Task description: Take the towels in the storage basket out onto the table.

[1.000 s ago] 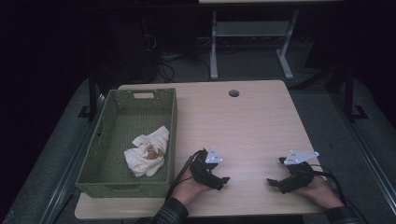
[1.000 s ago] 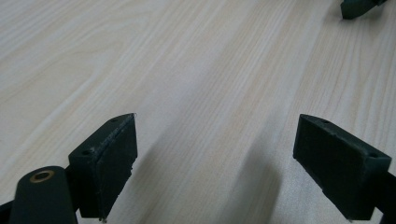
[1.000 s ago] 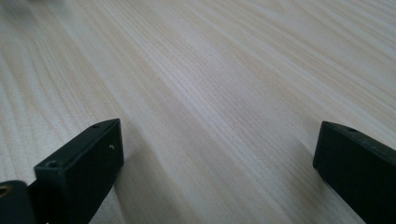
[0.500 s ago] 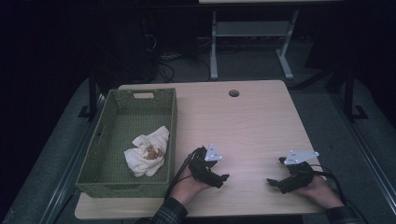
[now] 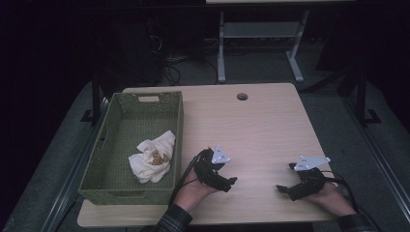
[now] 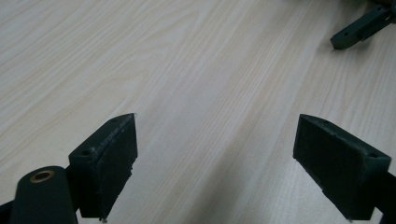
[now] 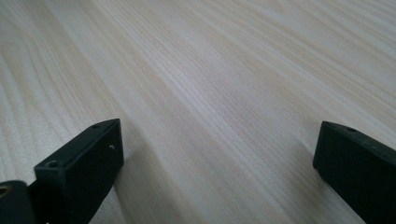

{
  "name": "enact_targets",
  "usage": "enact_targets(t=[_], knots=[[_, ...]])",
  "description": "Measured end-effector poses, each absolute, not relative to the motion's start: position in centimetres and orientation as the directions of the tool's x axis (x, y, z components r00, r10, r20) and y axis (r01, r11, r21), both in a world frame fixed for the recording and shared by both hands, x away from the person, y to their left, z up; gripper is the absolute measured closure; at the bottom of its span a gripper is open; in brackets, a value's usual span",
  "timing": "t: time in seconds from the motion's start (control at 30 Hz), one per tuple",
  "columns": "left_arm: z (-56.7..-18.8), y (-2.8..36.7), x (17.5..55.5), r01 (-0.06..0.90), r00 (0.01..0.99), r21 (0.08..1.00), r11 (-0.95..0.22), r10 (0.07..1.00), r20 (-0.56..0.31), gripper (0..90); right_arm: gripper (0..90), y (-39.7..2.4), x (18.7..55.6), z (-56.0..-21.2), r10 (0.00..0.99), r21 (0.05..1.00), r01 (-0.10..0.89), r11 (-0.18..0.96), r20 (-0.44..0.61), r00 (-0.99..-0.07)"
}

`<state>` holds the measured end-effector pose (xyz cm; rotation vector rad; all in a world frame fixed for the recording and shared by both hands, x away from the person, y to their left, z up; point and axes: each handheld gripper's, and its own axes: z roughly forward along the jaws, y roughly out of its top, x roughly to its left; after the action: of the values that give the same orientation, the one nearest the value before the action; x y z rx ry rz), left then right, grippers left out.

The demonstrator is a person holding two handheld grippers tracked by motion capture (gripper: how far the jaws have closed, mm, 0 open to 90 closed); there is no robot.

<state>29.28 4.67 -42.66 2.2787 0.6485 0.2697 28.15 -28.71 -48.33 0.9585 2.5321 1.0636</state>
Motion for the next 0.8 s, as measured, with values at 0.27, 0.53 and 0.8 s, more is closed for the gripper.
enact_targets(t=[0.27,0.53,0.8], knots=[[-41.7,4.9,29.5,0.386,0.842,0.718,-0.579,0.539,-0.017,13.2,1.4,-28.7,28.2,-48.3,0.650,0.704,0.481,0.522,0.037,-0.759],[-40.7,5.0,29.7,0.384,0.847,0.727,-0.570,0.531,-0.030,13.2,1.4,-28.7,28.2,-48.3,0.650,0.704,0.482,0.522,0.037,-0.759],[-39.6,5.0,30.1,0.372,0.852,0.732,-0.571,0.523,-0.025,13.2,1.5,-28.7,28.2,-48.3,0.650,0.704,0.482,0.522,0.037,-0.759]])
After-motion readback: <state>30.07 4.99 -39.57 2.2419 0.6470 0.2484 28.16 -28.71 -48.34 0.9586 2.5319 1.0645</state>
